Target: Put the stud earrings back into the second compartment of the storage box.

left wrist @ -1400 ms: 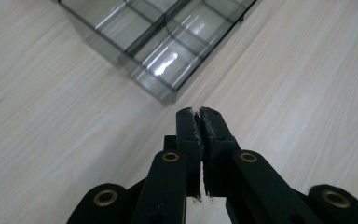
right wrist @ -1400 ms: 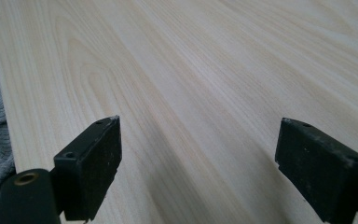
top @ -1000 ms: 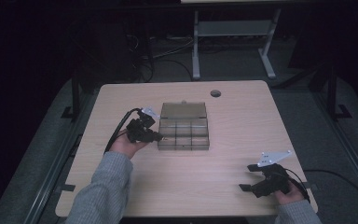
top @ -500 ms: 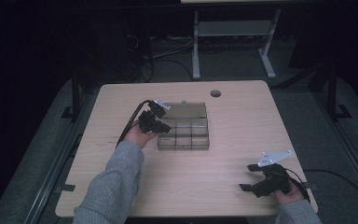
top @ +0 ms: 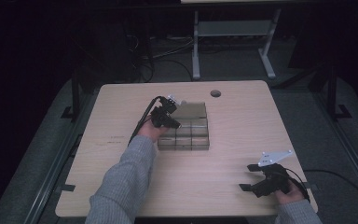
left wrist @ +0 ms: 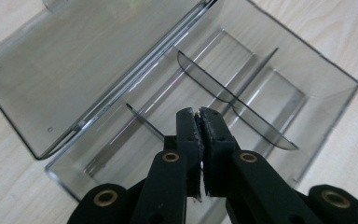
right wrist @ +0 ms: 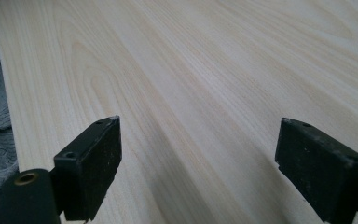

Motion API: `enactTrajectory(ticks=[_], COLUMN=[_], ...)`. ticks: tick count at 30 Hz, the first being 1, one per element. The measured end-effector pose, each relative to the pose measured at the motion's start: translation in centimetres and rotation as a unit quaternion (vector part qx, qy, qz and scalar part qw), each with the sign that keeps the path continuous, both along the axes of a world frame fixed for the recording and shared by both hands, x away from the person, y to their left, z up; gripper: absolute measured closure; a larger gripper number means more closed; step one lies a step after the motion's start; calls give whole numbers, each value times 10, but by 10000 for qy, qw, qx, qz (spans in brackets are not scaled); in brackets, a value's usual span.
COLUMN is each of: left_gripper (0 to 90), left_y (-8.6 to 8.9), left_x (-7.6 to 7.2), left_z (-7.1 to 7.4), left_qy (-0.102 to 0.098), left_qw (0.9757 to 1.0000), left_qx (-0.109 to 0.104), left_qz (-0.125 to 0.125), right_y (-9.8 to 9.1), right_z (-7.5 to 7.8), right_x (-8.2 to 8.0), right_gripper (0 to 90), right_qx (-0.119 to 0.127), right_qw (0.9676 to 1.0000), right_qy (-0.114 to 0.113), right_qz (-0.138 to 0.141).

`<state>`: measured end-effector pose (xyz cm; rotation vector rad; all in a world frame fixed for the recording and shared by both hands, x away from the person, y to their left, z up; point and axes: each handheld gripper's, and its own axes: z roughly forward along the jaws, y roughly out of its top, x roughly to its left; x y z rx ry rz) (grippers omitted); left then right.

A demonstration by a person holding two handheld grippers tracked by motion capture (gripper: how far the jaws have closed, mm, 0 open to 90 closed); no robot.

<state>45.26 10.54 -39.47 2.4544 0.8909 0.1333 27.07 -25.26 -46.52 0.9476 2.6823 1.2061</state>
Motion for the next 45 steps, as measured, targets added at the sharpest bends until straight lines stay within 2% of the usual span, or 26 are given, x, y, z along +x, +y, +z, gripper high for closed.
enactTrajectory(ticks=[1, 4, 6, 9, 13, 25, 37, 40, 45], left_gripper=[872, 872, 873, 872, 872, 867, 825, 813, 797], left_y=[-1, -3, -7, -10, -14, -17, -16, -16, -14], left_x=[3, 7, 9, 11, 14, 18, 16, 12, 2], left_z=[-3, -11, -16, -20, -24, -34, -28, -23, -11], left_qy=[31, 140, 180, 230, 302, 361, 267, 250, 111], left_qw=[10000, 9999, 9998, 9996, 9993, 9988, 9992, 9994, 9997], left_qx=[52, -11, 63, 57, 166, 252, 240, 214, 190], left_qz=[-23, 66, 73, 155, 155, 219, 171, 108, -48], right_y=[0, 0, 0, 0, 0, 0, 0, 0, 0], right_z=[0, 0, 0, 0, 0, 1, 1, 2, 1], right_x=[0, 0, 0, 0, 0, 0, 0, -1, 0], right_gripper=[145, 145, 145, 145, 145, 145, 145, 145, 145], right_qx=[1, 11, 8, 7, 15, 10, 23, 8, 0], right_qw=[10000, 10000, 10000, 10000, 10000, 10000, 10000, 10000, 10000], right_qy=[-2, 1, 1, -6, 2, -1, -8, 0, -16], right_qz=[-1, -2, 2, 7, 1, -8, -9, -11, -6])
